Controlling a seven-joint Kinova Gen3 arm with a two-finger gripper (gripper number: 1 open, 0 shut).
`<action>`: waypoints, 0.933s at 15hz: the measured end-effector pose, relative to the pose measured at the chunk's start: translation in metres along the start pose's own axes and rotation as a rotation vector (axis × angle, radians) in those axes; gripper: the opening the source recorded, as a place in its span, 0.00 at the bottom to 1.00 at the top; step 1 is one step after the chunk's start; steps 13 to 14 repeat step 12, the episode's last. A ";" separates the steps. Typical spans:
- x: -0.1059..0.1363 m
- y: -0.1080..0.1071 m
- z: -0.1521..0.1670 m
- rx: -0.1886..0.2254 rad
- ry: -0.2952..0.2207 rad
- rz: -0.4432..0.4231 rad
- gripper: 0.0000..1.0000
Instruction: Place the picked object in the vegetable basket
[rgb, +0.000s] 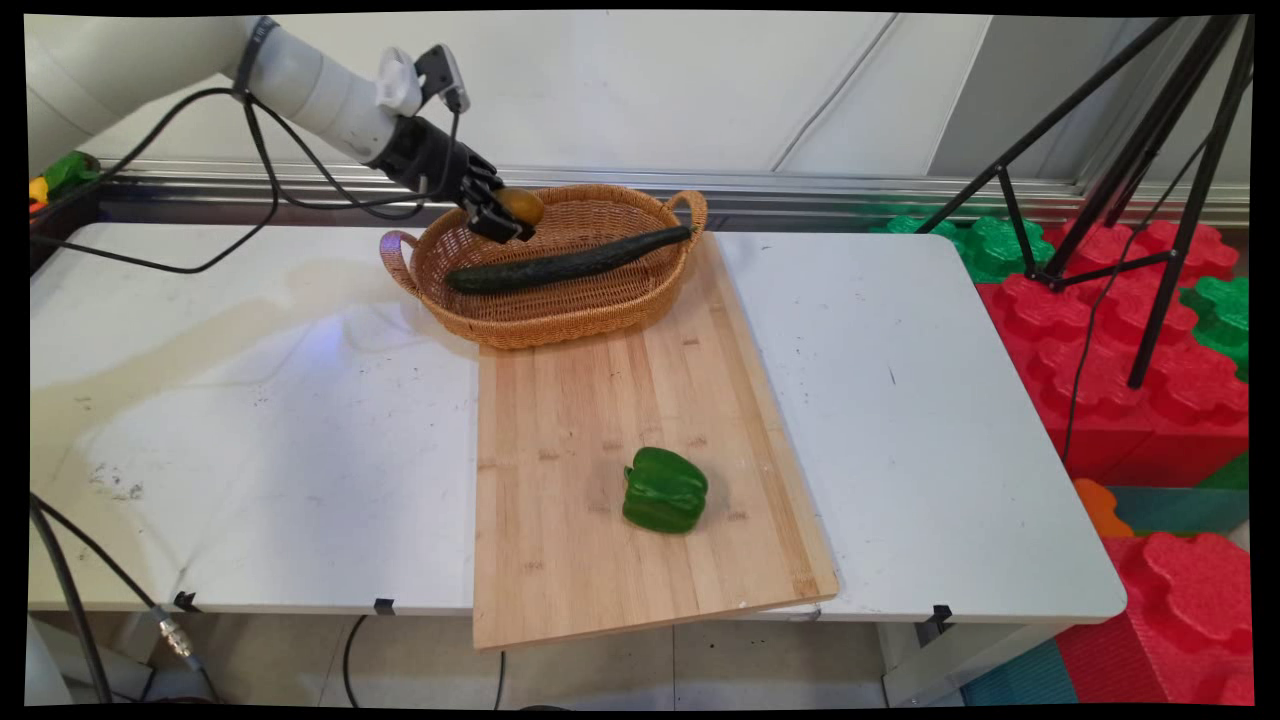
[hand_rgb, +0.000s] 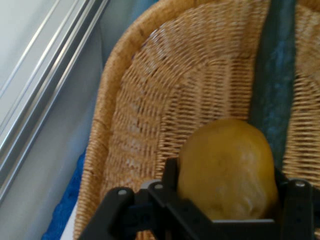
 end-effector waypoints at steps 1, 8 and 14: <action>-0.001 -0.003 0.006 0.008 -0.008 -0.003 0.00; -0.009 -0.015 0.036 0.025 -0.048 -0.015 0.00; -0.008 -0.016 0.042 0.026 -0.047 -0.019 1.00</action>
